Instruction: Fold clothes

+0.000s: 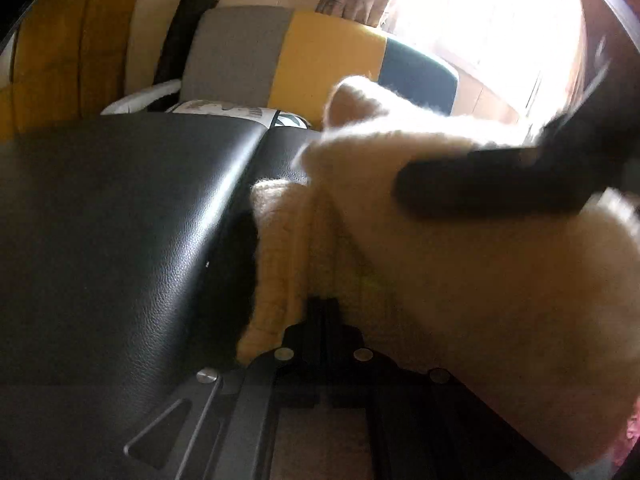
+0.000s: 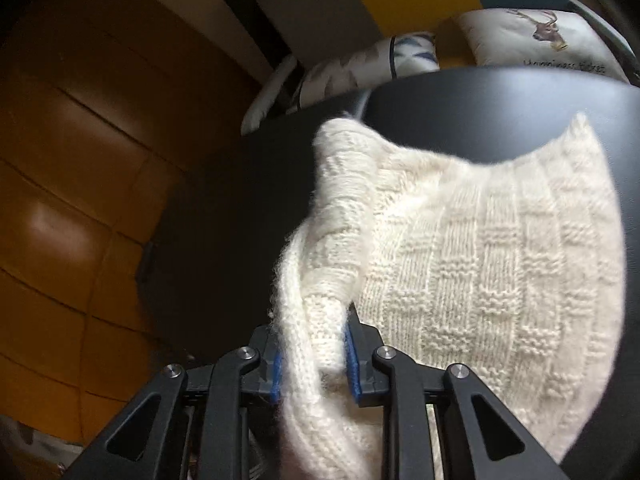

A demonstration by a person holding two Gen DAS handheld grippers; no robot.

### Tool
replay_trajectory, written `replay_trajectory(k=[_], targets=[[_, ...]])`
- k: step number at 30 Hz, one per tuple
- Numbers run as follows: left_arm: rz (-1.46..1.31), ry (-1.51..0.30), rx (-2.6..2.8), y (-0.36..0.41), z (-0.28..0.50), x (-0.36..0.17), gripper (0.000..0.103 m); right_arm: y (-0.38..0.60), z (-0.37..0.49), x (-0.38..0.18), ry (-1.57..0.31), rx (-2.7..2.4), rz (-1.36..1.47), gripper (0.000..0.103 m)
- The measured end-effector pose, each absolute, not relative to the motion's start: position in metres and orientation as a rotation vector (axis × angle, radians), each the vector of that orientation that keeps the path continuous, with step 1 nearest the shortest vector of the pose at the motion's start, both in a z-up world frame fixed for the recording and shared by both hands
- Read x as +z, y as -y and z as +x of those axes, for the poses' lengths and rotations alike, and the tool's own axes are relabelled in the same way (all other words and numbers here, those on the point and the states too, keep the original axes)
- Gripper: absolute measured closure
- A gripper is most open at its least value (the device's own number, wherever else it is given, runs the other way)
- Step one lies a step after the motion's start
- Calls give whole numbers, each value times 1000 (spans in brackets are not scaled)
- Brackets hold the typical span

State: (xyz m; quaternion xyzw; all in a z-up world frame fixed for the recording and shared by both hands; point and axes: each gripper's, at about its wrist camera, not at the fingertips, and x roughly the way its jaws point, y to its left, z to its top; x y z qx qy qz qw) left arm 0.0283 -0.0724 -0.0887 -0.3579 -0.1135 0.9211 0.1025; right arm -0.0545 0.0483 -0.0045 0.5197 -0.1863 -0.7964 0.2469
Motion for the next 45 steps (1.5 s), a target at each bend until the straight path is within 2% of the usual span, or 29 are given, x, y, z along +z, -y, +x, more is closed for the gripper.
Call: replay_trajectory(k=[2,8,13,15,17,18,19,21,24,28,30,33,35,36,39,42,45], targets=[[-1051,372,2708,77,30,-88,101,-41,-57,-12,478,-2179,1433,80],[-1006,293,2729,82,51,-80,100,-34,-55,-31,446,-2179,1468,79],[-995,369,2676,92,55,-87,100,-18,-50,-27,345,-2140,1423,61],[-999,408,2658,98,56,-87,100,-23,-45,-17,323,-2128,1378,60],[-999,422,2653,104,60,-85,100,-47,-33,0,426,-2139,1250,60],[-994,425,2664,108,62,-82,93,-65,-26,9,505,-2148,1156,62],[-978,446,2686,114,67,-78,78,-83,-19,16,562,-2172,1081,67],[-942,488,2728,126,76,-70,64,-111,-8,22,559,-2276,1045,74],[-826,571,2753,142,89,-48,54,-126,6,12,443,-2364,1097,76],[-701,583,2721,140,94,-10,26,-116,14,-24,331,-2351,1224,76],[-753,472,2723,118,85,-5,25,-103,17,-34,282,-2313,1210,76],[-879,272,2722,85,63,-11,26,-80,22,-44,167,-2268,1207,75],[-972,213,2694,72,49,-22,54,-83,23,-54,105,-2258,1216,75],[-1019,187,2679,65,43,-28,79,-82,32,-57,81,-2261,1214,75],[-1127,335,2675,75,38,-38,87,-86,43,-59,40,-2272,1196,75],[-1161,522,2619,97,46,-35,91,-94,55,-44,41,-2340,1132,75],[-1131,468,2602,101,60,-26,93,-106,45,-31,48,-2429,1077,76]])
